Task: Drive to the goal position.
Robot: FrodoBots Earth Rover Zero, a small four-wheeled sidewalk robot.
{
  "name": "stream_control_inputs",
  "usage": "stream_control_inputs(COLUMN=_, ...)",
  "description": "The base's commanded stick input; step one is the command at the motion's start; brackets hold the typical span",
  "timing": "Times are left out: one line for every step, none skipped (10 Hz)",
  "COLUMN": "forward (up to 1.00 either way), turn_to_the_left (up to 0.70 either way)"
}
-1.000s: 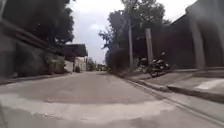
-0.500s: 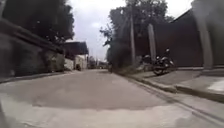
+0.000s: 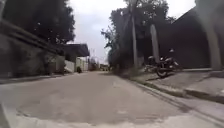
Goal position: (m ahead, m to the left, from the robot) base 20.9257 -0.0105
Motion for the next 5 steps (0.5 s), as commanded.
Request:
stream_control_inputs(forward=0.70, turn_to_the_left=0.27)
stream_control_inputs(forward=0.70, turn_to_the_left=0.07)
stream_control_inputs(forward=0.70, turn_to_the_left=0.00)
stream_control_inputs(forward=0.70, turn_to_the_left=0.00)
stream_control_inputs(forward=0.70, turn_to_the_left=0.00)
